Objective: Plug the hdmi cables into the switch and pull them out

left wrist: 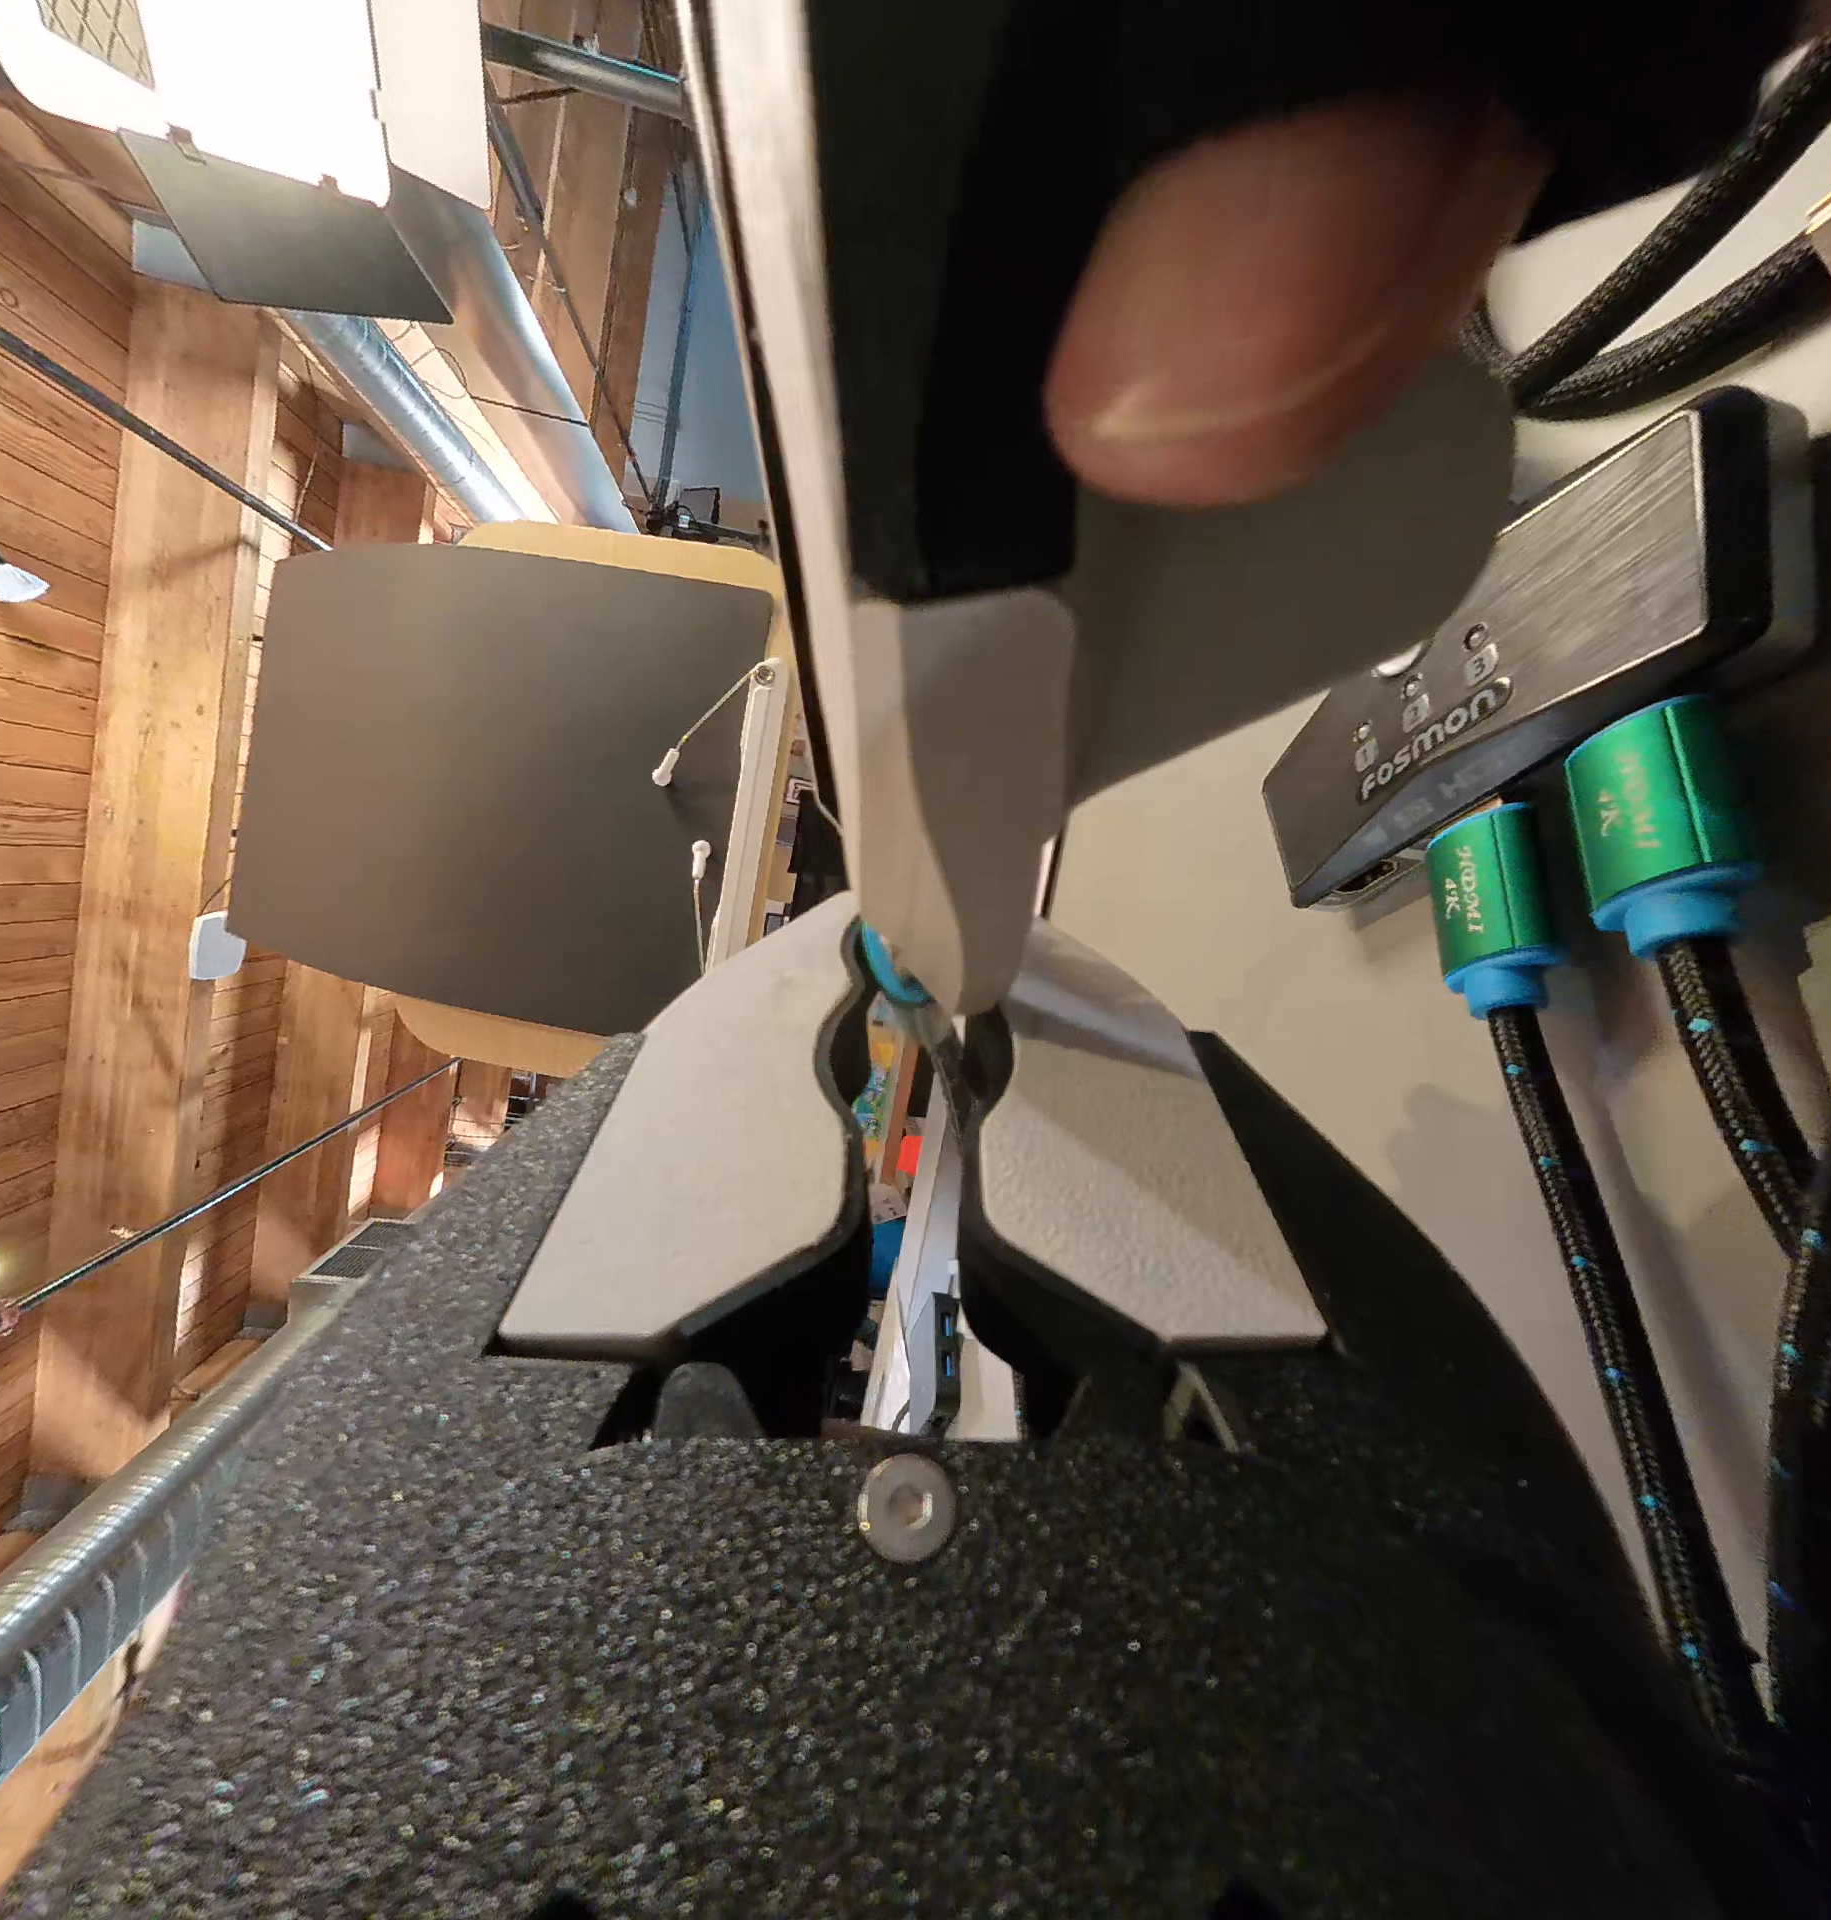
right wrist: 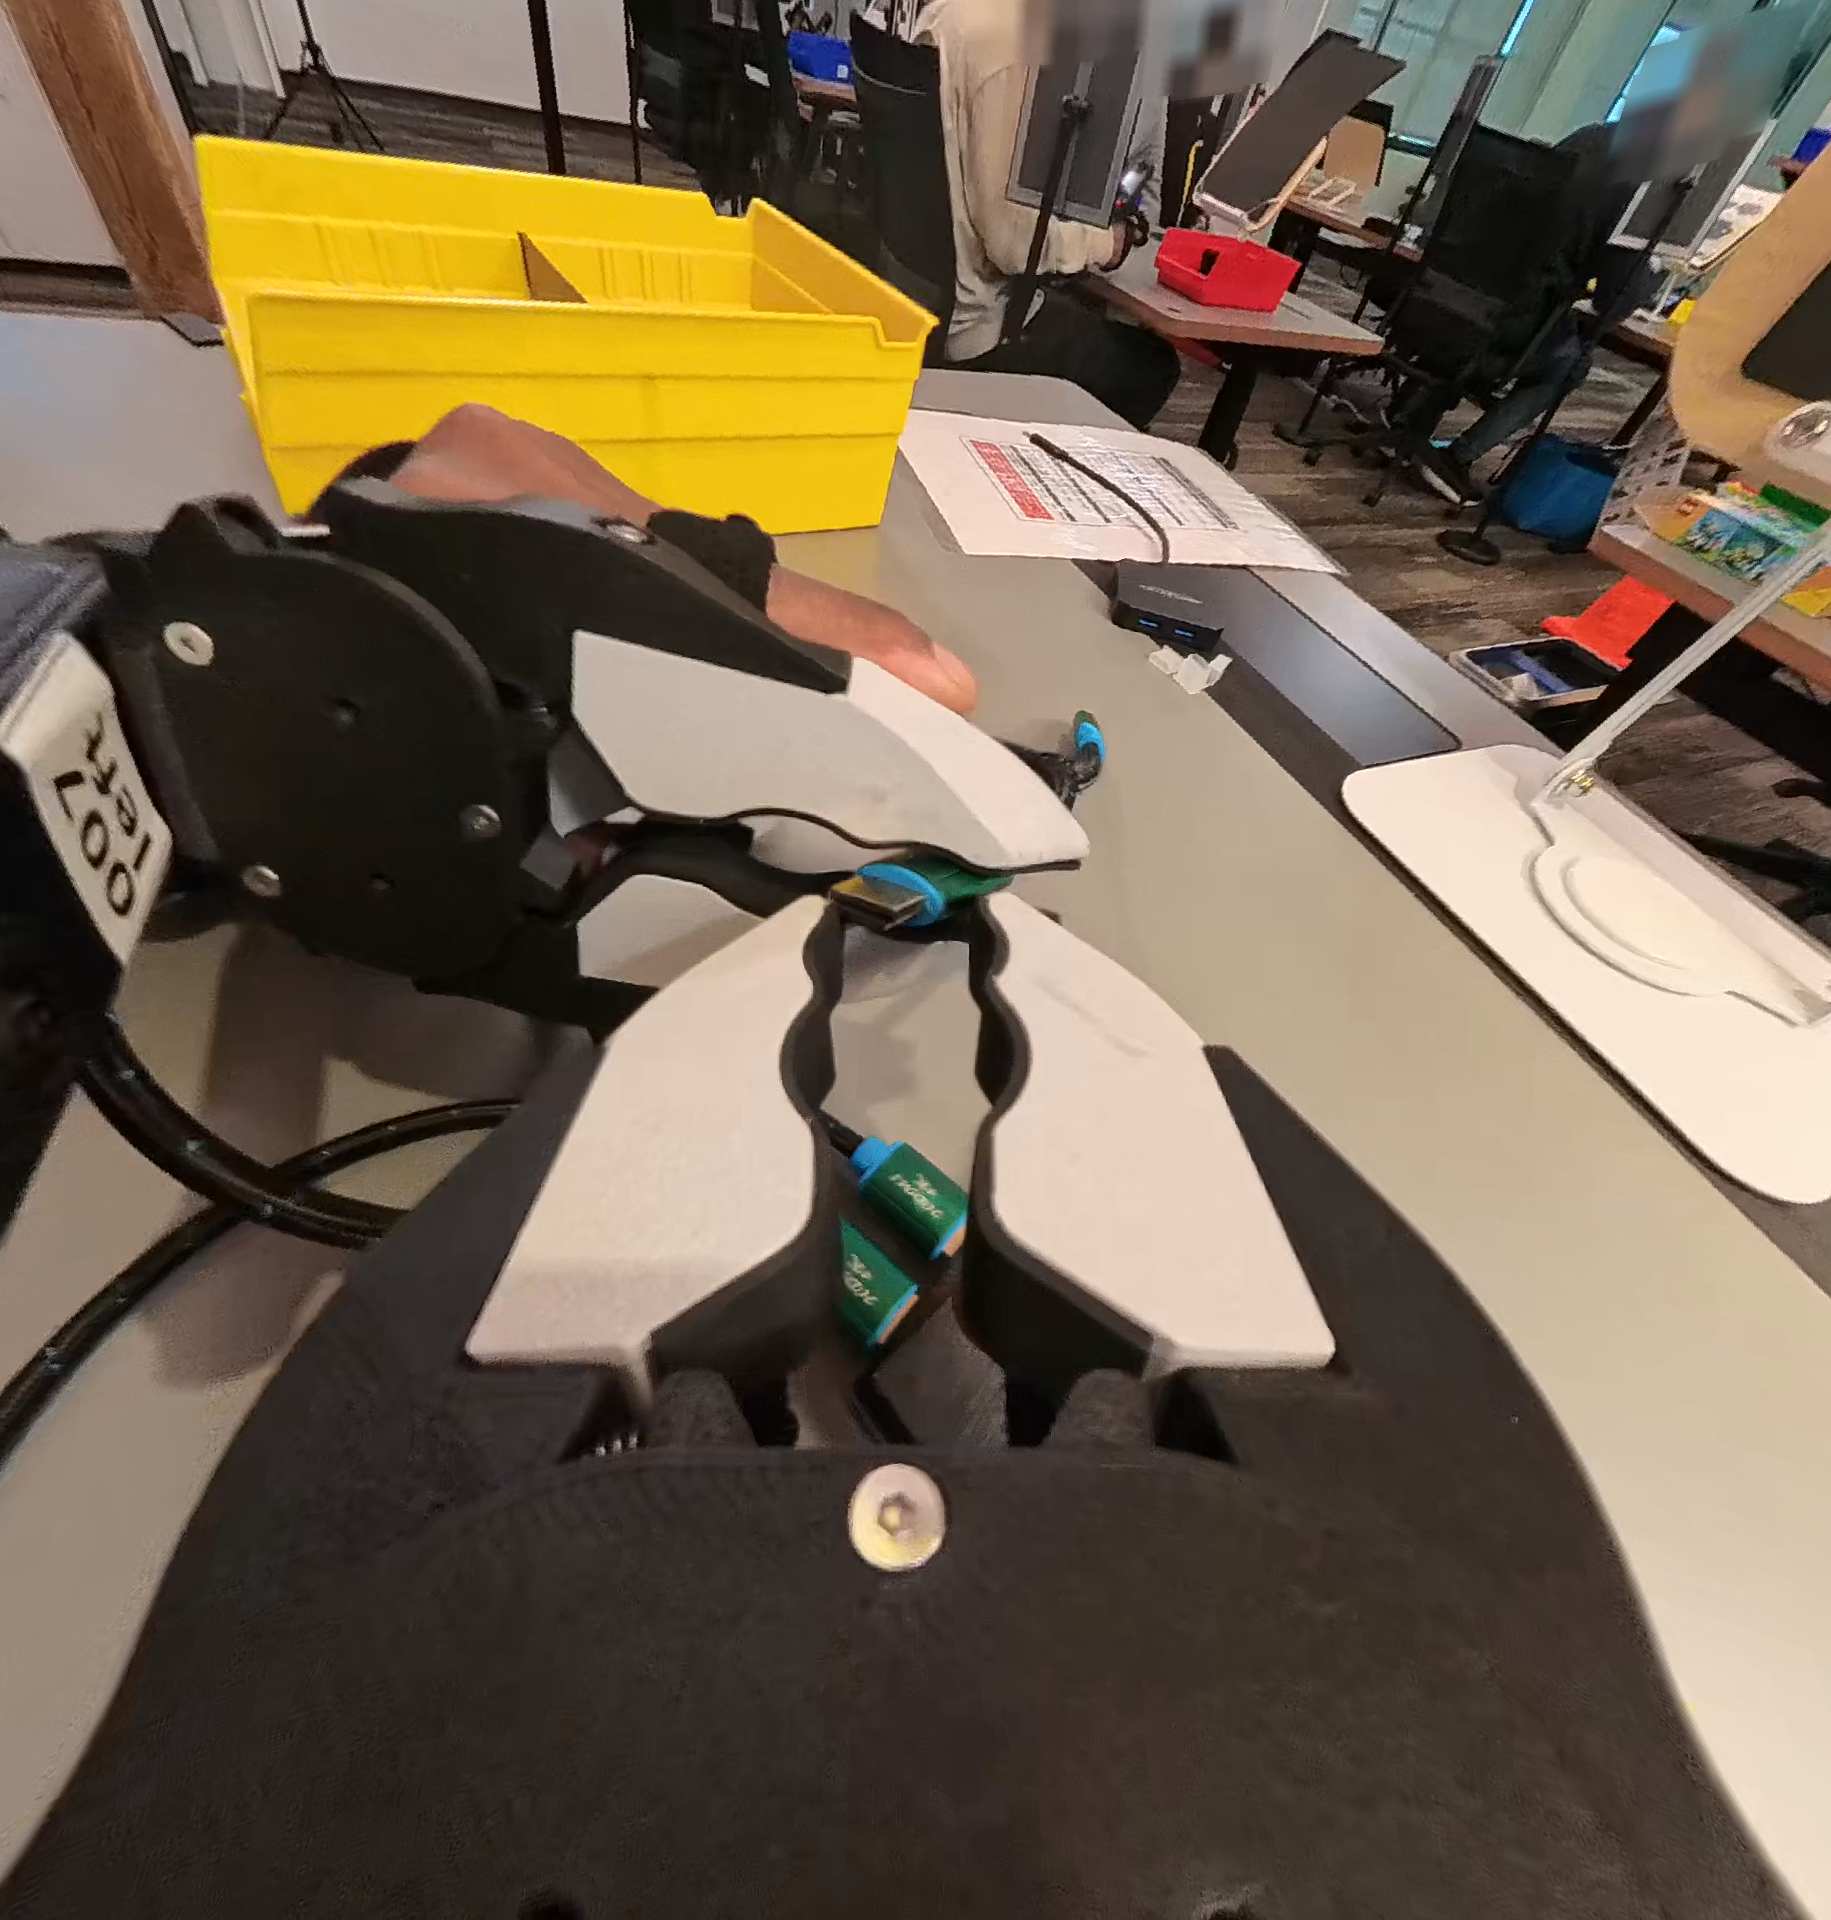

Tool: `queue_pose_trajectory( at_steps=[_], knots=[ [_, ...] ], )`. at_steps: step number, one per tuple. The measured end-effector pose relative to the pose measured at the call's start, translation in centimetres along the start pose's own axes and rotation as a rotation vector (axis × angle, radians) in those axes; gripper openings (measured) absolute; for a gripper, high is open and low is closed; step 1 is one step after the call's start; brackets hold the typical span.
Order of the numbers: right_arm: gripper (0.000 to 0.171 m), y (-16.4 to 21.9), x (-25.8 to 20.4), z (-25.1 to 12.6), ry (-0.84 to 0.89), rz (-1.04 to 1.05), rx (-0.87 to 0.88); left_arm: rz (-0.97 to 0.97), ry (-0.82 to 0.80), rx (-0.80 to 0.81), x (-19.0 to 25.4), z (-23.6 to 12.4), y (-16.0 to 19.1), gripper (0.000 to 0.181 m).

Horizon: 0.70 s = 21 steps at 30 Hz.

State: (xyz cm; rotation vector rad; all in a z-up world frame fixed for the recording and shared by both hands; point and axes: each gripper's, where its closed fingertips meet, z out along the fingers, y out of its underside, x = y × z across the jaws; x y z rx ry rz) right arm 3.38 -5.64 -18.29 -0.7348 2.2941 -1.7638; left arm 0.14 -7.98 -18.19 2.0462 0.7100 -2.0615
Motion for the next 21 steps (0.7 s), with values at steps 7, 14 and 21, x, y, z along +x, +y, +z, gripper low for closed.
queue_pose_trajectory(
  at_steps=[7,14,21],
  knots=[
    [0.000,0.7,0.8,-0.2,0.012,-0.042,0.008,-0.097,0.048,0.038,0.2,-0.2,0.5,0.019],
    [0.028,1.0,0.8,-0.1,-0.031,0.020,-0.008,-0.079,0.044,-0.010,0.8,0.3,0.6,0.017],
    [0.022,1.4,1.1,0.3,0.064,-0.090,-0.025,-0.022,0.051,-0.022,1.3,0.3,0.5,0.017]
  ],
)
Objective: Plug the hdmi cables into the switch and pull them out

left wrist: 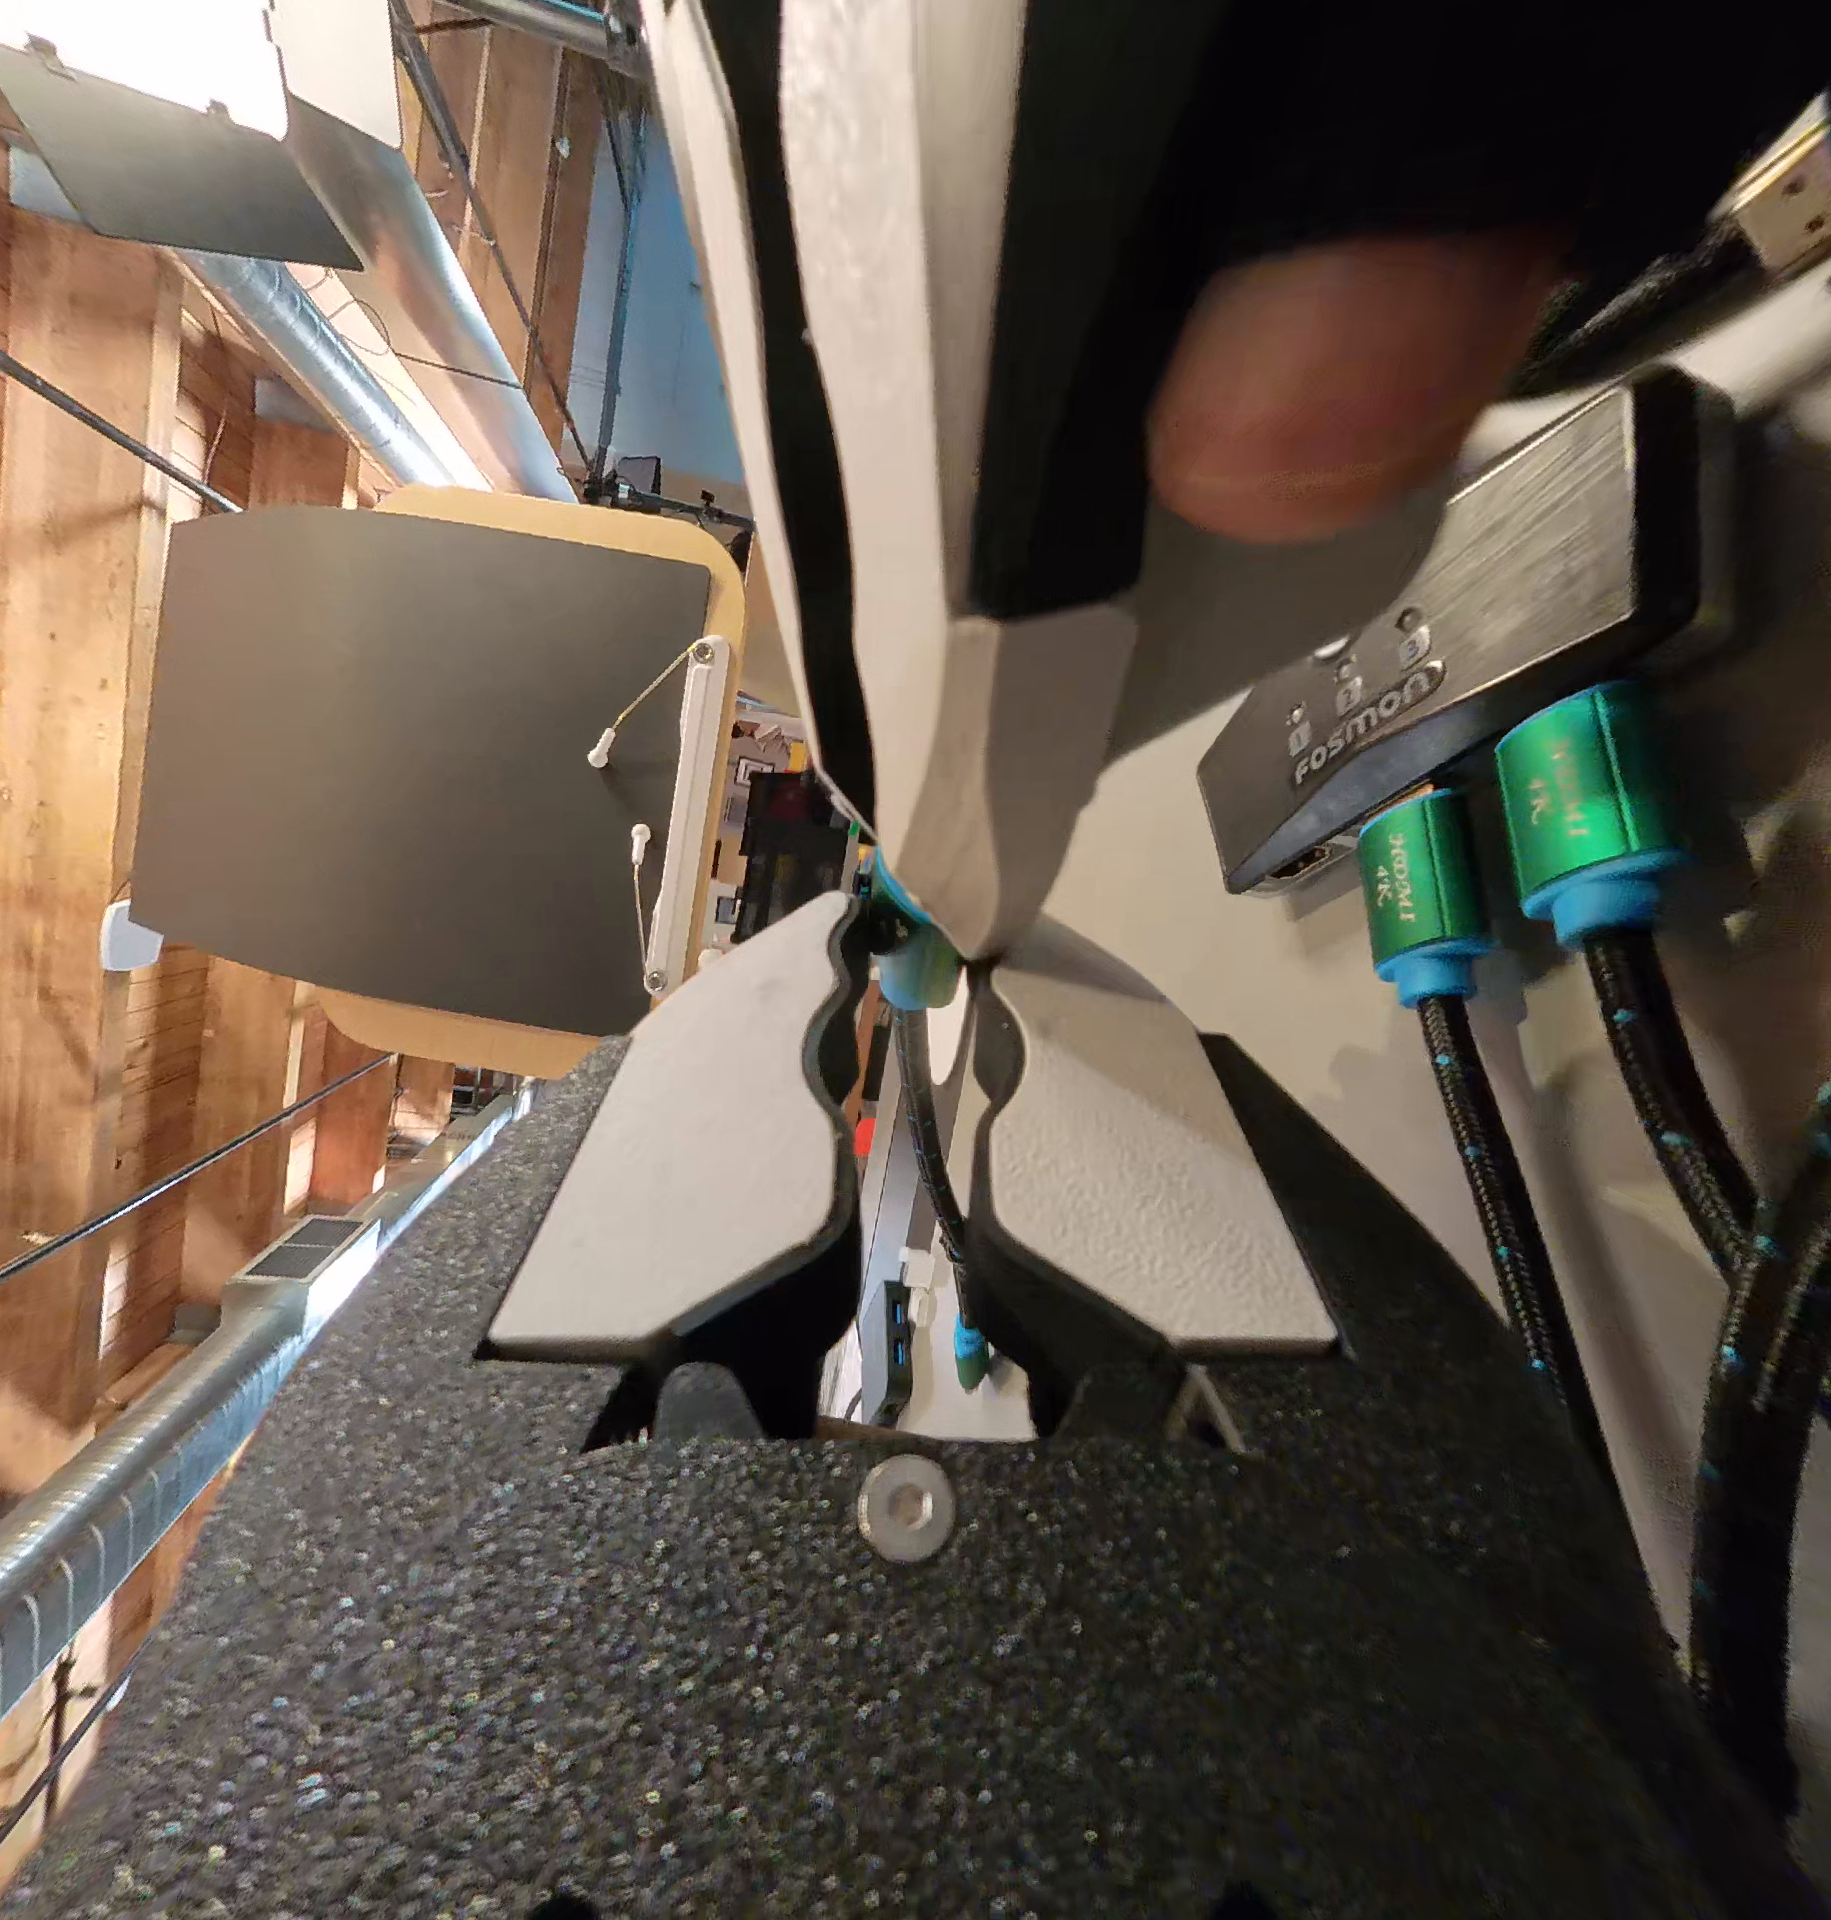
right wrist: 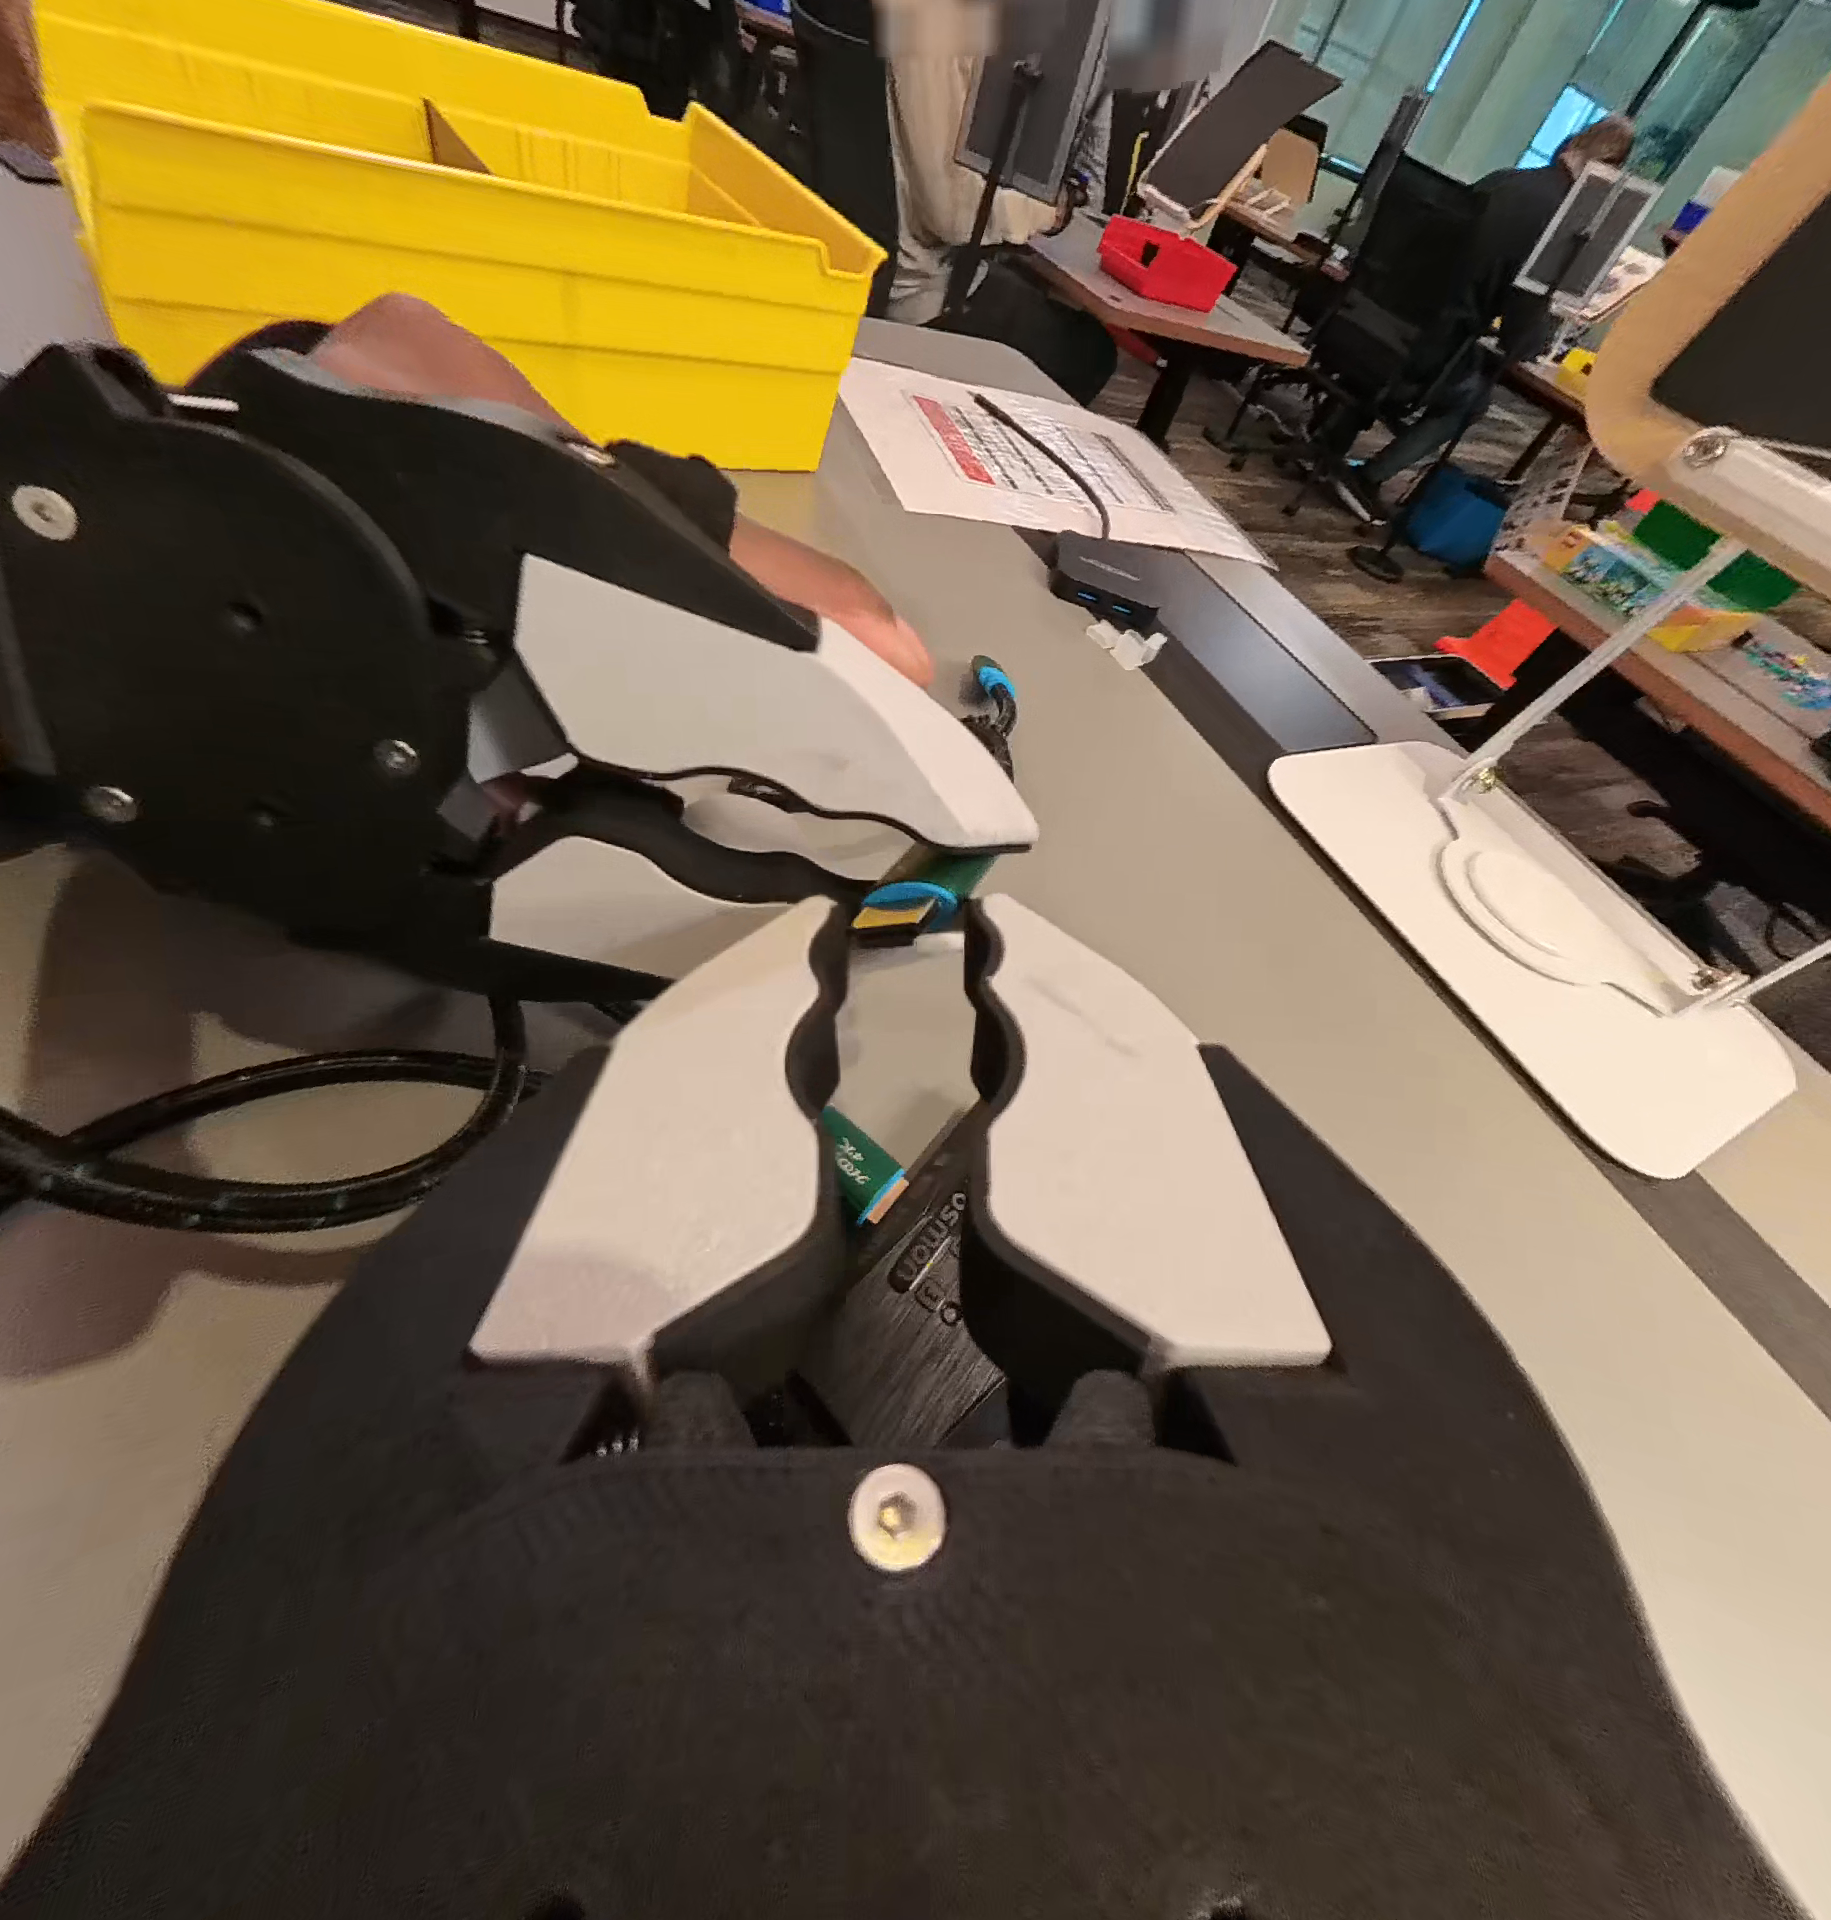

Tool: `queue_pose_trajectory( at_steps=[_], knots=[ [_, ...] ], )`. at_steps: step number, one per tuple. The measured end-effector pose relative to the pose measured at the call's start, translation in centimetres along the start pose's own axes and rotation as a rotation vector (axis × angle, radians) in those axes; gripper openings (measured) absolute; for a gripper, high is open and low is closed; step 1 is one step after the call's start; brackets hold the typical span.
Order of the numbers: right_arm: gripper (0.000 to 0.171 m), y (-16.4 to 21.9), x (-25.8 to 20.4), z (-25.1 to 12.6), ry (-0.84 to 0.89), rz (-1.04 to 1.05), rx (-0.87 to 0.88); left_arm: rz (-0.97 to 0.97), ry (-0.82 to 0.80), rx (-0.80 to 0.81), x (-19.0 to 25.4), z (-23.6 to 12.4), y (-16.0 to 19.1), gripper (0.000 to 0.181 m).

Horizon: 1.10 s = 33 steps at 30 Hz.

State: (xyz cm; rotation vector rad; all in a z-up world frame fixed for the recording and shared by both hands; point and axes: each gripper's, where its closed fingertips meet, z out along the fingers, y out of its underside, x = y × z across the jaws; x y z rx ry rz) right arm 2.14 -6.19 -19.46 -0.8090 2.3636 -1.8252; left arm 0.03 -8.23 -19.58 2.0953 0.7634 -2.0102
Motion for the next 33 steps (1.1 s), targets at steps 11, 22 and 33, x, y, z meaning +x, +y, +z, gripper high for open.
queue_pose_trajectory(
  at_steps=[11,22,33],
  knots=[
    [0.019,0.4,0.4,-0.4,-0.047,0.014,0.007,-0.106,0.110,0.159,-0.2,-1.3,-0.6,0.038],
    [0.007,-0.8,1.3,-2.9,-0.267,0.216,0.133,-0.404,0.440,0.207,-2.2,-4.8,1.2,0.051],
    [0.006,1.1,1.4,-1.8,-0.332,0.429,0.058,-0.434,0.500,0.100,-0.7,-2.3,2.4,0.044]
  ],
)
